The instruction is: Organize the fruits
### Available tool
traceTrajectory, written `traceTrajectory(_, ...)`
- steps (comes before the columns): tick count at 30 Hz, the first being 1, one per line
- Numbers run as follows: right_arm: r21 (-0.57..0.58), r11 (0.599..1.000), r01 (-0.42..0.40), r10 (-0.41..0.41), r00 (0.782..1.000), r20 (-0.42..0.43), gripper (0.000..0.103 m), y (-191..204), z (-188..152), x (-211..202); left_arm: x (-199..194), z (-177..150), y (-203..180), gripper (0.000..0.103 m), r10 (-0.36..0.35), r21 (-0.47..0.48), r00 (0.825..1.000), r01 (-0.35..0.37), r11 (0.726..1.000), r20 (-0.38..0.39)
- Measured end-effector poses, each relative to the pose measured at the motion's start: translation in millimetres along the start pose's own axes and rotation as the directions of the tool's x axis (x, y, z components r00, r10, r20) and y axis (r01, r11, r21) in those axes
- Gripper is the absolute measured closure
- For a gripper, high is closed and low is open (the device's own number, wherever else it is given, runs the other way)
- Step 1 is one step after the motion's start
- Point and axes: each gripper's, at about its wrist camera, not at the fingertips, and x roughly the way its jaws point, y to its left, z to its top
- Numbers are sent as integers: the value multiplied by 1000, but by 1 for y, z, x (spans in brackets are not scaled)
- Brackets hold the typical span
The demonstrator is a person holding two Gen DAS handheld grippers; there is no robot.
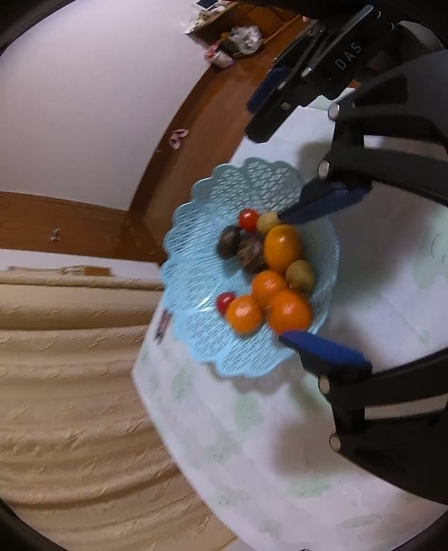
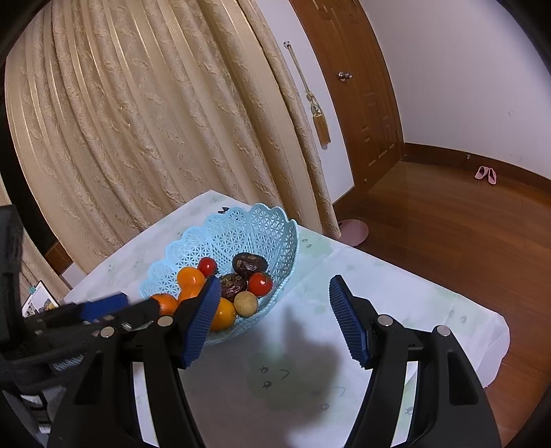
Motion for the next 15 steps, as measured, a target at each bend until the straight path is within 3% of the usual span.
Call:
traceTrajectory(4, 4, 1000, 0, 0, 1000, 10, 34, 0, 2, -4, -19, 3, 7, 26, 64, 18, 995, -66, 998, 74)
traceTrajectory(6, 5, 1000, 1, -1, 1000, 9, 24, 0, 2, -5, -27, 3, 11, 19, 125, 28, 986, -128, 991, 112)
traceTrajectory(8, -7, 1000, 0, 0, 1000, 0, 24, 3, 3, -5, -33, 0, 14, 17, 179, 30, 974, -185, 982, 139)
traceTrajectory(11, -48, 999, 4, -5, 1000, -27, 16, 11, 1, -4, -35, -5, 18, 13, 232, 25, 960, -239, 971, 157)
traceTrajectory(15, -96, 995, -3, -3, 998, -63, 11, 21, -3, -1, -32, -13, 22, 12, 254, 3, 957, -257, 966, 139)
